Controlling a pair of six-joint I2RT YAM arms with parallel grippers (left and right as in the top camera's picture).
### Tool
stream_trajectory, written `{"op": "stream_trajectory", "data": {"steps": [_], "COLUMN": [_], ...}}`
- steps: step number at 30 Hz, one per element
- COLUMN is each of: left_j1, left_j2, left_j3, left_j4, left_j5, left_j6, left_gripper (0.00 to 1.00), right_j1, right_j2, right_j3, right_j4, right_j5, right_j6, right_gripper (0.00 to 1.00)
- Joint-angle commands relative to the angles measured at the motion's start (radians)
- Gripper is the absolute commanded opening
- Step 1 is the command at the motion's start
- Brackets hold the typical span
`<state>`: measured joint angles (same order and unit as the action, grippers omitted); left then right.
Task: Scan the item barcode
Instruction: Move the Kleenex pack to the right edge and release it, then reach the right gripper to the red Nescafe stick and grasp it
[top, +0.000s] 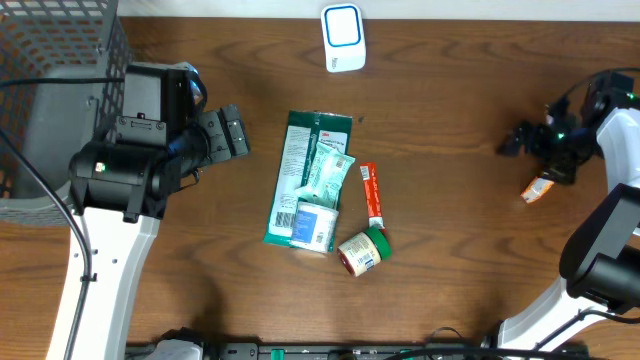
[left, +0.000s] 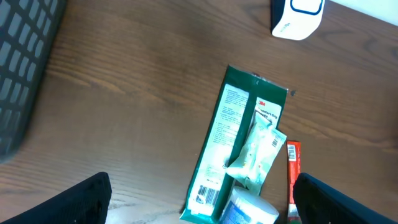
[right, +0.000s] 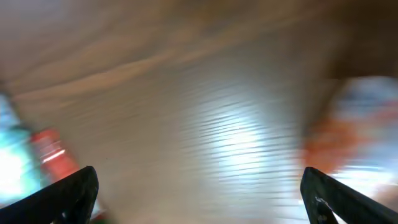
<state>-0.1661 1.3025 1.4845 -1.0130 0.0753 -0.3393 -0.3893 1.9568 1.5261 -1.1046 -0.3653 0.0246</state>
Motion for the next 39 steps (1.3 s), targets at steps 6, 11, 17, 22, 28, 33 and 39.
{"op": "stream_trajectory", "data": {"steps": [6, 11, 17, 22, 28, 33, 39], "left_j1": [0.003, 0.003, 0.003, 0.003, 0.003, 0.003, 0.003], "left_j2": [-0.001, -0.001, -0.001, -0.001, -0.001, -0.001, -0.001], "left_j3": [0.006, 0.006, 0.006, 0.006, 0.006, 0.006, 0.006], "left_j4": [0.000, 0.000, 0.000, 0.000, 0.000, 0.000, 0.000], "left_j5": [-0.006, -0.006, -0.006, -0.006, -0.006, -0.006, -0.006], "left_j6": [0.013, 0.013, 0.013, 0.013, 0.013, 0.013, 0.013], "left_gripper": [0.94, 0.94, 0.94, 0.94, 0.94, 0.94, 0.94], "right_j1": [0.109, 0.269, 0.504, 0.691, 0.875, 0.960, 0.981], "right_j2": [-0.020, -0.019, -0.019, -0.019, -0.019, -0.019, -0.019], "right_j3": [0.014, 0.011, 0.008, -0.006, -0.066, -0.166, -0.285], "right_j4": [-0.090, -0.064, 0.005, 0.047, 0.101, 0.212, 0.331], "right_j5": [-0.341, -0.206, -0.029, 0.181, 0.401, 0.443, 0.466], "right_j6": [-0.086, 0.013, 0.158, 0.252, 0.358, 0.390, 0.390], "right_gripper": [0.93, 0.90, 0.99, 0.85, 0.61, 0.50, 0.50]}}
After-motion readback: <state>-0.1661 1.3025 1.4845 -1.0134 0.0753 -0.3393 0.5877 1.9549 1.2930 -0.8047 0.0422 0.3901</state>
